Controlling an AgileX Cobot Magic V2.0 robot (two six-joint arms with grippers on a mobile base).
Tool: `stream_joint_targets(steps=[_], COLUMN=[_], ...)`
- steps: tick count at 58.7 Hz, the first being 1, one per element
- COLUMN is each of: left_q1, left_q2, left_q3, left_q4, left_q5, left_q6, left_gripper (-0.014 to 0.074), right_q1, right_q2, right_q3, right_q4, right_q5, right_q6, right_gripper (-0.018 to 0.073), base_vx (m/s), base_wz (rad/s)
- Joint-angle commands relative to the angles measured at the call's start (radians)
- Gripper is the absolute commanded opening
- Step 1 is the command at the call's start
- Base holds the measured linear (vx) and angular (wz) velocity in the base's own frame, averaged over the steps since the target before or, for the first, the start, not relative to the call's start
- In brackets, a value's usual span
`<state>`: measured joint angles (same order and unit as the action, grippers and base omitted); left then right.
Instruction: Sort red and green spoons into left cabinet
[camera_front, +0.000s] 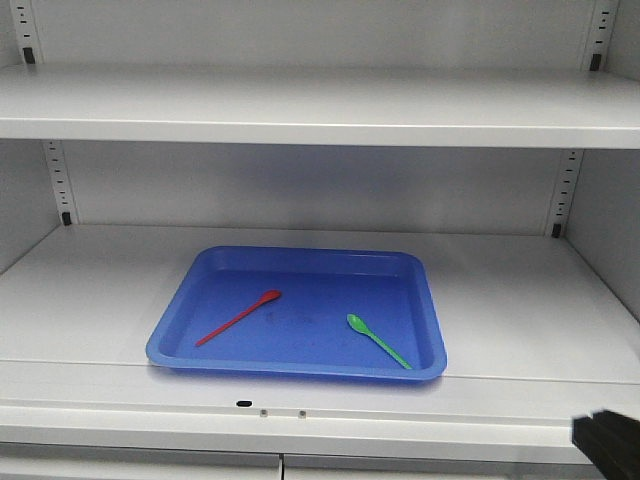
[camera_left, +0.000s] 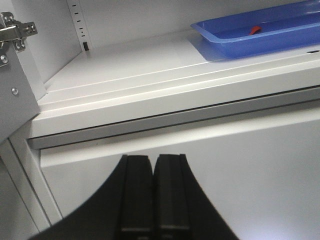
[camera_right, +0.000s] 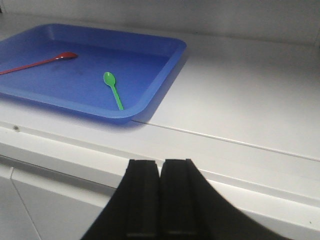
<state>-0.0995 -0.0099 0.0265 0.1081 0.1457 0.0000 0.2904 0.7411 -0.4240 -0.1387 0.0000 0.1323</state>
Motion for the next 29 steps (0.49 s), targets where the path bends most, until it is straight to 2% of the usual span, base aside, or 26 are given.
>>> stream_joint_targets(steps=[1, 6, 11, 26, 29], left_q1=[0.001, 0.001, 0.001, 0.001, 0.001], left_q2=[-0.020, -0.020, -0.020, -0.020, -0.020], left_q3=[0.017, 0.017, 0.017, 0.017, 0.017], left_q4=[-0.009, -0.009, -0.009, -0.009, -0.009], left_q5=[-0.073, -0.073, -0.073, -0.073, -0.073], left_q6=[0.000, 0.000, 0.000, 0.000, 0.000], left_gripper=[-0.0003, -0.0003, -0.0003, -0.0003, -0.0003], right_q1=[-0.010, -0.060, -0.127, -0.247, -0.274], right_q2=[-0.125, -0.250, -0.366, -0.730, -0.772], right_q3=[0.064, 0.174, 0.261, 0.465, 0.460], right_q4=[0.092, 0.128, 0.121, 0.114, 0.112], right_q5=[-0.159, -0.219, -0.234, -0.191, -0.124], right_q6=[-0.091, -0.080, -0.046, -0.028, -0.026], right_gripper=[-0.0003, -0.0003, -0.0003, -0.0003, -0.0003], base_vx=[0.00, 0.00, 0.00, 0.00, 0.00], base_wz=[0.00, 0.00, 0.00, 0.00, 0.00])
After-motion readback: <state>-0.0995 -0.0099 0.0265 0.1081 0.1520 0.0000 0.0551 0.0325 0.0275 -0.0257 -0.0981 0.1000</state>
